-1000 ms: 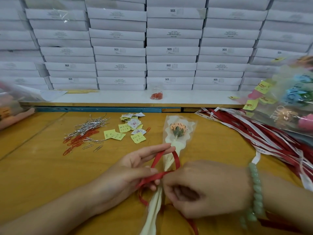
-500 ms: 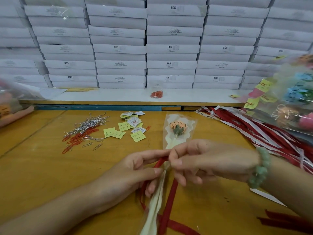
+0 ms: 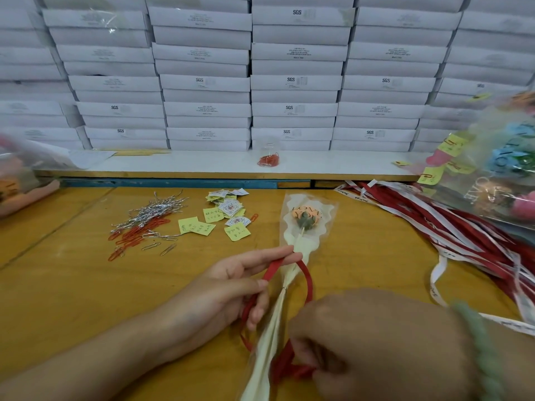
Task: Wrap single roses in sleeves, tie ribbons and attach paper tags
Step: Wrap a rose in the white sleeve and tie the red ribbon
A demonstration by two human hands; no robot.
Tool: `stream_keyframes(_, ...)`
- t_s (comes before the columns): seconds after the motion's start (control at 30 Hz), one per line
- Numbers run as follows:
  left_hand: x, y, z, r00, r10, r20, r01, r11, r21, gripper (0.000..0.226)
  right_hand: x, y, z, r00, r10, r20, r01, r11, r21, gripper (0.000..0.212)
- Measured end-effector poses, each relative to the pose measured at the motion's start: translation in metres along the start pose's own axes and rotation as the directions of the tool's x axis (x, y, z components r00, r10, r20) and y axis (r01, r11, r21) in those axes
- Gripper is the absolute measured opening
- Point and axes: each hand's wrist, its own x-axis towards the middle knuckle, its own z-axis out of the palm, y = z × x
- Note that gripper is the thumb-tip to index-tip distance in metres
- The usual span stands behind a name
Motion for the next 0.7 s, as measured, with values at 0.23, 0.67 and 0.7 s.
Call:
stream_keyframes(0.23, 0.001, -0.005, -0.004, 1.000, -0.027, 0.010, 0.027, 1.000, -0.010, 0.042, 0.012, 0.038, -0.028, 0.991, -0.106, -0.087, 0.137, 0.704, 0.697, 0.006)
stream_keyframes(0.67, -0.001, 0.003, -0.002, 0.998, -0.039, 0.049, 0.035, 0.995, 0.092, 0.025, 0.039, 0.061, -0.017, 0.828, 0.224, -0.513, 0.471, 0.215, 0.855, 0.052)
stream_keyframes(0.7, -0.001, 0.002, -0.003, 0.998, -0.042, 0.046, 0.038, 0.996, 0.080, 0.024, 0.040, 0.062, -0.016, 0.779, 0.314, -0.544, 0.467, 0.290, 0.836, 0.047)
